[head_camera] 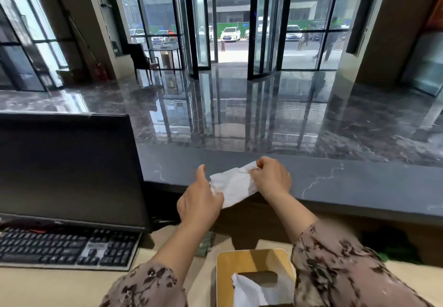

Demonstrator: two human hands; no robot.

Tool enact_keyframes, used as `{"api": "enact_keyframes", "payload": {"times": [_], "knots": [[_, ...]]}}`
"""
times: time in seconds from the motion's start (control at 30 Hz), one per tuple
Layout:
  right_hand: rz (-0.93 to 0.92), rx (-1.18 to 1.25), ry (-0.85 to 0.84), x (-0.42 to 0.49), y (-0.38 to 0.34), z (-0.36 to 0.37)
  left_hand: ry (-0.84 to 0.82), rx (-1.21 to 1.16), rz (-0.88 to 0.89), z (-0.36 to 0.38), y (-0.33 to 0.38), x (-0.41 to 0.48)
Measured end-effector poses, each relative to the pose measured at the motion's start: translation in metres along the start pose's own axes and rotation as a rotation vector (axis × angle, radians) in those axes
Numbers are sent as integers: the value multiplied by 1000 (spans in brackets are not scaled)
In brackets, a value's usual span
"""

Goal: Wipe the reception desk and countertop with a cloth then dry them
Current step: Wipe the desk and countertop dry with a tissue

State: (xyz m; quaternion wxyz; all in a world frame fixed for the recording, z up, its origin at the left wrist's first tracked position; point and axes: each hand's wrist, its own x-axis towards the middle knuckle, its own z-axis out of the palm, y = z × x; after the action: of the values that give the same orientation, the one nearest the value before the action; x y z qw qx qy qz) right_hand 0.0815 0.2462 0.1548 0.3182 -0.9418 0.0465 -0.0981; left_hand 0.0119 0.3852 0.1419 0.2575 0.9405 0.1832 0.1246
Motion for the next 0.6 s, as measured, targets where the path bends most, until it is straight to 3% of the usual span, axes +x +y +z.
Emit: {"api": "enact_keyframes", "payload": {"times": [0.1, 0.3, 0.37, 0.47, 0.6], "knots": [[-189, -234, 34, 24, -7, 17, 4, 79, -2, 2, 2, 14], [-360, -448, 40, 45, -18, 34, -52, 45, -26, 2, 6, 24], [-371, -476, 111, 42, -24, 36, -78, -35, -70, 2, 4, 28], [-316, -334, 179, 20, -32, 38, -174, -247, -121, 7, -3, 30], [-153, -202, -163, -18, -42, 52, -326, -539, -116, 6, -17, 30]]}}
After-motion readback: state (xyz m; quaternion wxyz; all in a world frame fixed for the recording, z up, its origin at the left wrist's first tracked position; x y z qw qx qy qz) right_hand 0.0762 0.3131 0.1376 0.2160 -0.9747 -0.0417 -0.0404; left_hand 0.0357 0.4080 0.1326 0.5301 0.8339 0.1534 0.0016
